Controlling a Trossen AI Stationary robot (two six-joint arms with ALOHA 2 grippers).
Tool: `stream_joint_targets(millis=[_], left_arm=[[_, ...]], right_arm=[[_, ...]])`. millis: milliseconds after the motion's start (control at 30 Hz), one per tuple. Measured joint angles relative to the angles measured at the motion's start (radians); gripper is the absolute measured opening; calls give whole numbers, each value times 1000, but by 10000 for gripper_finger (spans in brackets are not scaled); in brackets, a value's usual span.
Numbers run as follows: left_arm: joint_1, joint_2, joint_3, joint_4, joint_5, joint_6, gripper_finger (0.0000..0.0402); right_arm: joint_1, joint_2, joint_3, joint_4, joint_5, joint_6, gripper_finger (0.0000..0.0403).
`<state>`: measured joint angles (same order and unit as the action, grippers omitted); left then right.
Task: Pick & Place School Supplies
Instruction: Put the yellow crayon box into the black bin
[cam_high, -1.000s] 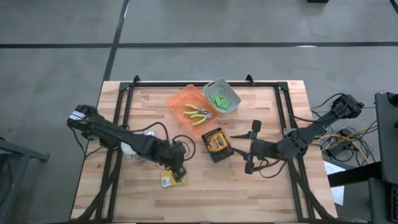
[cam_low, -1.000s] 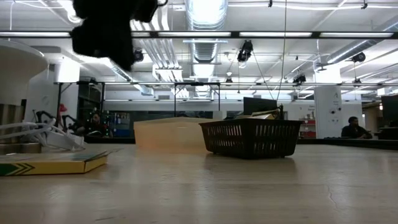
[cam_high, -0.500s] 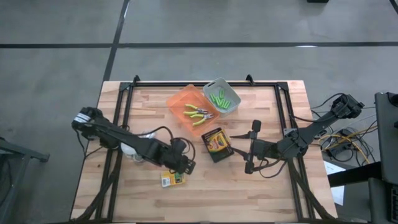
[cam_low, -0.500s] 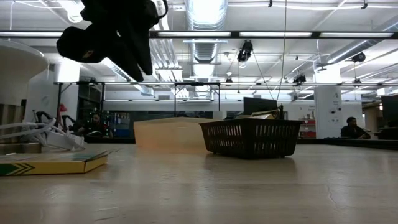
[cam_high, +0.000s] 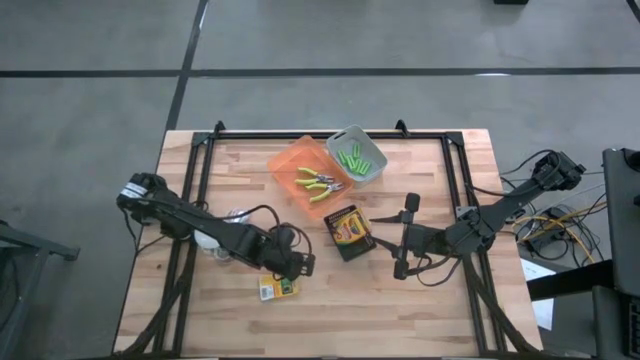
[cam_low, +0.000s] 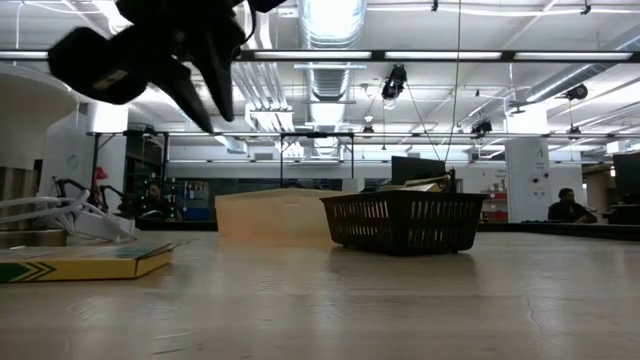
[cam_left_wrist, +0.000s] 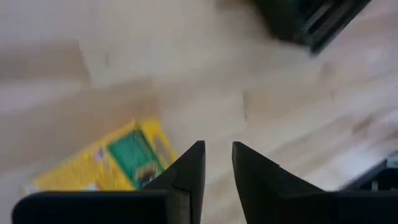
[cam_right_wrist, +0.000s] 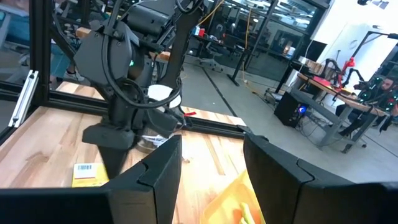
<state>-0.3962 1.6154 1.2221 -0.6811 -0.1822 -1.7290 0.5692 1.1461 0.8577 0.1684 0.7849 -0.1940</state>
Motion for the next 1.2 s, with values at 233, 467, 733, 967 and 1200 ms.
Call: stream_joint_targets(millis=[233,467,733,967,1200], left_arm=[[-2,0,0,-1,73,-26,85],[-2,6,0,-24,61,-196,85],[6,39,3,-69,129,-296,85],[22,85,42,-87,137,-316,70],[24,205,151,-154,182,-334,38]], right_arm=[[0,0,0,0,0,0,169],[0,0,0,0,0,0,169],[0,0,0,0,0,0,169],[0,0,0,0,0,0,169],[0,0,0,0,0,0,169]])
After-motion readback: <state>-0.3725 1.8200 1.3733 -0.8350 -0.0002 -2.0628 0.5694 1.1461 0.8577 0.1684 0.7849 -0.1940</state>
